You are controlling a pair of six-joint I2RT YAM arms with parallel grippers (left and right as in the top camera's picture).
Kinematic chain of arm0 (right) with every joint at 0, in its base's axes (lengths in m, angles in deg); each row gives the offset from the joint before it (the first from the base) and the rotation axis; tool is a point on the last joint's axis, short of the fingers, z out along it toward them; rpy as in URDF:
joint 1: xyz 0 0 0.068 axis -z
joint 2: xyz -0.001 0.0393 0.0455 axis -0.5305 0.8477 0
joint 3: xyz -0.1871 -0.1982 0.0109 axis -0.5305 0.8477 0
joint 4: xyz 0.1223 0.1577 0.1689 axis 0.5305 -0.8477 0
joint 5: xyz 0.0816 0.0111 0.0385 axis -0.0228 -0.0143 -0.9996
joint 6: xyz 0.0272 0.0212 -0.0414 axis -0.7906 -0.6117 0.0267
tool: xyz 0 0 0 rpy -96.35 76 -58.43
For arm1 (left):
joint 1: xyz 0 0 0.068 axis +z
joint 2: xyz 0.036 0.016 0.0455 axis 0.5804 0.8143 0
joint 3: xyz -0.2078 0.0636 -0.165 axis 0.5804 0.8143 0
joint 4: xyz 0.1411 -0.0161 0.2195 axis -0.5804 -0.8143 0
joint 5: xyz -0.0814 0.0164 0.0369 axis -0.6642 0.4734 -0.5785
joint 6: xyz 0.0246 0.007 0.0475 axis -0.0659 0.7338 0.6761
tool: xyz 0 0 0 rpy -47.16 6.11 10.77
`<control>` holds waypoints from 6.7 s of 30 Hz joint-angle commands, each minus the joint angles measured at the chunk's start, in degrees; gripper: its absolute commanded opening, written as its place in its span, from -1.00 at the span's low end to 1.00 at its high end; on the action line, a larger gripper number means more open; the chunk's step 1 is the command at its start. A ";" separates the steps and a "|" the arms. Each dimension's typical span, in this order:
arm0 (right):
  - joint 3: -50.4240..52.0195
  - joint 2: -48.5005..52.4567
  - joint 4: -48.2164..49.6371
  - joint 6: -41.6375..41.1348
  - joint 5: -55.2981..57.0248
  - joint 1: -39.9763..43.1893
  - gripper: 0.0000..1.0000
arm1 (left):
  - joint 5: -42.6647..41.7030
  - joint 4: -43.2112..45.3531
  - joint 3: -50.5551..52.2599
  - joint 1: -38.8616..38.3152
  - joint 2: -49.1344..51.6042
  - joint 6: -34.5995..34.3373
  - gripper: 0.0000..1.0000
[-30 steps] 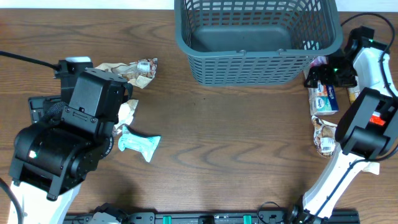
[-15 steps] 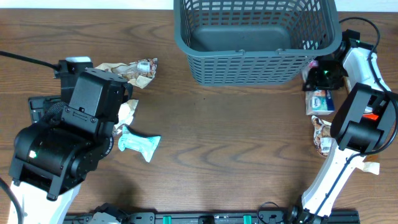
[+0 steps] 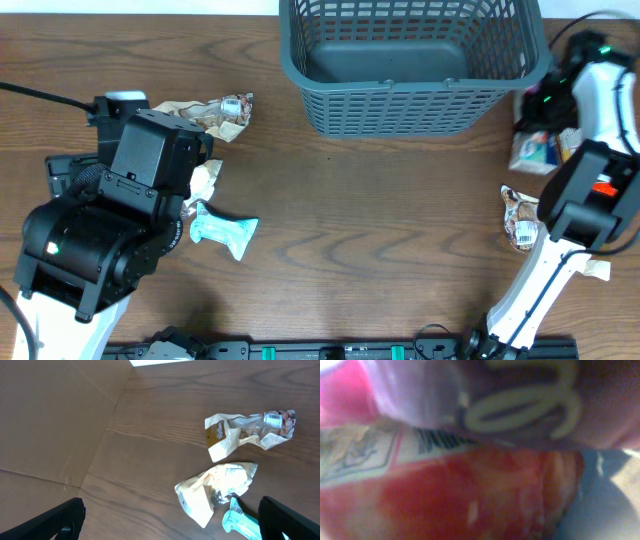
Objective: Pack container
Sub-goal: 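Carry the tissue strip into the basket and open the right gripper, then move the right gripper to the red-capped spaghetti package and grasp it, then lift the spaghetti package into the basket and release it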
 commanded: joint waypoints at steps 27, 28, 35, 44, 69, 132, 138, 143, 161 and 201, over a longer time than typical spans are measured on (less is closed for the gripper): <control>-18.18 -26.75 12.92 -9.40 -12.55 -18.78 -0.98 | -0.85 -0.13 -0.09 0.37 0.07 -0.31 0.98; -18.18 -25.81 12.90 -9.40 -10.32 -20.04 -0.97 | -0.85 -0.13 -0.09 0.37 0.07 -0.31 0.98; -18.16 -18.16 12.70 -10.05 6.23 -25.68 -0.97 | -0.87 -0.28 -0.09 0.37 0.07 -0.31 0.98; -18.16 -11.82 11.85 -12.61 11.26 -24.37 -0.97 | -0.85 -2.29 -0.09 0.37 0.07 -0.31 0.98; -17.88 -10.56 11.23 -12.35 9.79 -24.24 0.35 | -0.85 -2.29 -0.09 0.37 0.07 -0.31 0.98; -17.05 7.61 -9.22 24.55 0.55 12.41 0.98 | -1.11 -4.61 -0.09 0.37 0.07 -3.34 0.98; -17.05 11.32 -8.37 23.15 0.55 12.83 0.98 | -1.09 -4.57 -0.09 0.37 0.07 -3.39 0.98; -17.03 12.33 -7.52 22.51 0.52 12.87 0.98 | -1.09 -4.59 -0.09 0.37 0.20 -5.33 0.98; -7.19 12.41 -2.89 20.61 -0.09 13.84 0.98 | -1.25 -4.61 -0.09 0.37 0.22 -6.14 0.98; -46.60 -17.53 -3.93 -11.87 -10.14 6.86 -0.97 | -1.22 -4.61 -0.09 0.37 0.22 -6.14 0.98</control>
